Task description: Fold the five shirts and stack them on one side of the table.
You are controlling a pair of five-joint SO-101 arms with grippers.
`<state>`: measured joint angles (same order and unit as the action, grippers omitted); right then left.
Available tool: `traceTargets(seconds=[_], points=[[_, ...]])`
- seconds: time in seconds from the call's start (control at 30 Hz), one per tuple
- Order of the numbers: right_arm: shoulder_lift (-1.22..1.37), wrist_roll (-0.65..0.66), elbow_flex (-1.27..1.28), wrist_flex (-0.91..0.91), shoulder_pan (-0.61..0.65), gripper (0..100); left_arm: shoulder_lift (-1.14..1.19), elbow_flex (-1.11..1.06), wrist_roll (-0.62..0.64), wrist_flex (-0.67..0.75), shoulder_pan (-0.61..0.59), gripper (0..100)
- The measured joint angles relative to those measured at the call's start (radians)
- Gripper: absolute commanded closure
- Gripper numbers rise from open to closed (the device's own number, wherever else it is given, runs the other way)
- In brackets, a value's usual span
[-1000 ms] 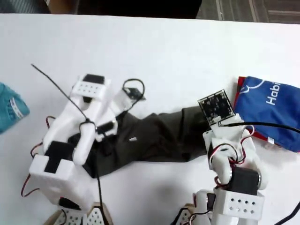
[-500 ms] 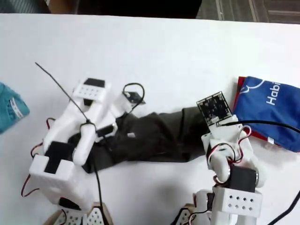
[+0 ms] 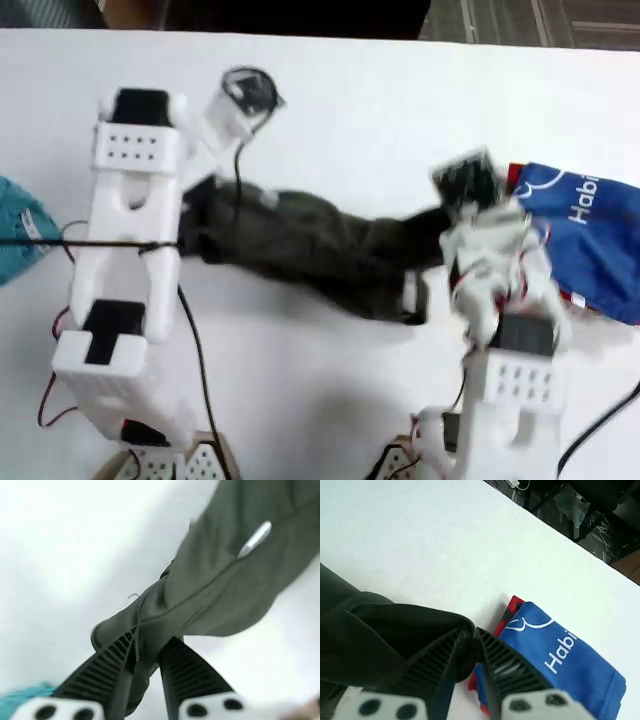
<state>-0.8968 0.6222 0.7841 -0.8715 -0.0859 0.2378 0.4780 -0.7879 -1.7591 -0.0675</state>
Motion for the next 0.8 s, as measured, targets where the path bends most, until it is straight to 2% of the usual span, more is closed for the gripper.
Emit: traceTargets(seconds=[0.07, 0.2, 0.37, 0.57, 0.8], points=[[0.178, 0.0, -0.17, -0.028, 0.0, 97.8, 0.04, 0.086, 0.034, -0.003, -0.017, 97], [0.497, -0.025, -0.557, -0.192, 0.0, 97.8, 0.087, 0.181, 0.107, -0.009, -0.041, 97], [0.7, -0.029, -0.937, -0.43, 0.0, 97.8, 0.087, 0.035, 0.072, -0.009, -0.041, 97], [0.713, -0.029, -1.091, -0.612, 0.0, 97.8, 0.081, -0.319, -0.008, -0.009, -0.043, 96], [0.713, -0.029, -1.099, -0.729, 0.0, 97.8, -0.117, -0.621, -0.149, -0.009, -0.04, 77]])
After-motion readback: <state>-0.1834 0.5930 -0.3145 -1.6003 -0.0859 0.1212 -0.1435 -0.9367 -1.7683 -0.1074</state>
